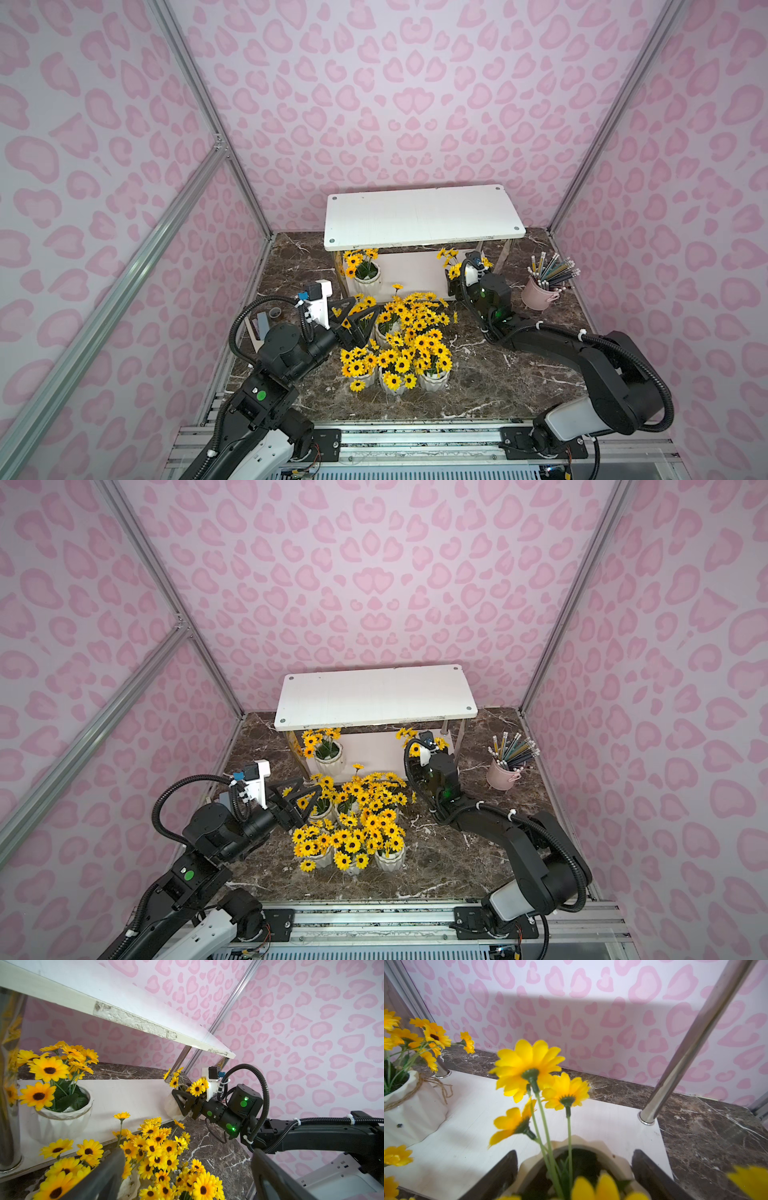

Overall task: Take the sunflower pots off the shelves
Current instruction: Place the sunflower pot at the center of the board.

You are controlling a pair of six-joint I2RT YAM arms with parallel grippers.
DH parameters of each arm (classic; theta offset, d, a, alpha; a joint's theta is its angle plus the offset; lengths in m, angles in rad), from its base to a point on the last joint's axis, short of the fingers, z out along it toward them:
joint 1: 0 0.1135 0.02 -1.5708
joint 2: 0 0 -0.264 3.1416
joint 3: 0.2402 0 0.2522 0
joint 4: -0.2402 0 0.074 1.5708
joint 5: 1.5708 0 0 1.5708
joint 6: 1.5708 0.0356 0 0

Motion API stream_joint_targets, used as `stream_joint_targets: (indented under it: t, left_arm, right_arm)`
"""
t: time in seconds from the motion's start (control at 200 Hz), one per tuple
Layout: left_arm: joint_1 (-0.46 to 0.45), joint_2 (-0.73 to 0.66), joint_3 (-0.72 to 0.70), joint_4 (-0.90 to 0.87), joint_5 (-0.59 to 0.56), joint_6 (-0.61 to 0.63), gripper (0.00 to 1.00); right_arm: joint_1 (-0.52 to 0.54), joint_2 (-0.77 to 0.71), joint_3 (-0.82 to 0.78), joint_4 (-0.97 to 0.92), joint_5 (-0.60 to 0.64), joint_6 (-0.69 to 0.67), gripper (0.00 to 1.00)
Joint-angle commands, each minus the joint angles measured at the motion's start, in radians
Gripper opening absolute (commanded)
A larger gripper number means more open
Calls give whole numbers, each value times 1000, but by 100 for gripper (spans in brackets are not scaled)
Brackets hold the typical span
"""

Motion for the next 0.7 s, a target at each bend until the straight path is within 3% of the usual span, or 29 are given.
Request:
stream_joint_targets:
  t: [0.0,0.405,0.7]
  left_arm:
    - [0,3,1,62,17,-9,97]
    - [-1,32,-37,144,64,-42,97]
    - [-5,36,-69,181,71,-65,97]
  right_arm:
    - [1,-55,-35,40,35,28,0]
    - [15,-293,-322,22,93,175,0]
    - [98,-247,-456,218,185,226,0]
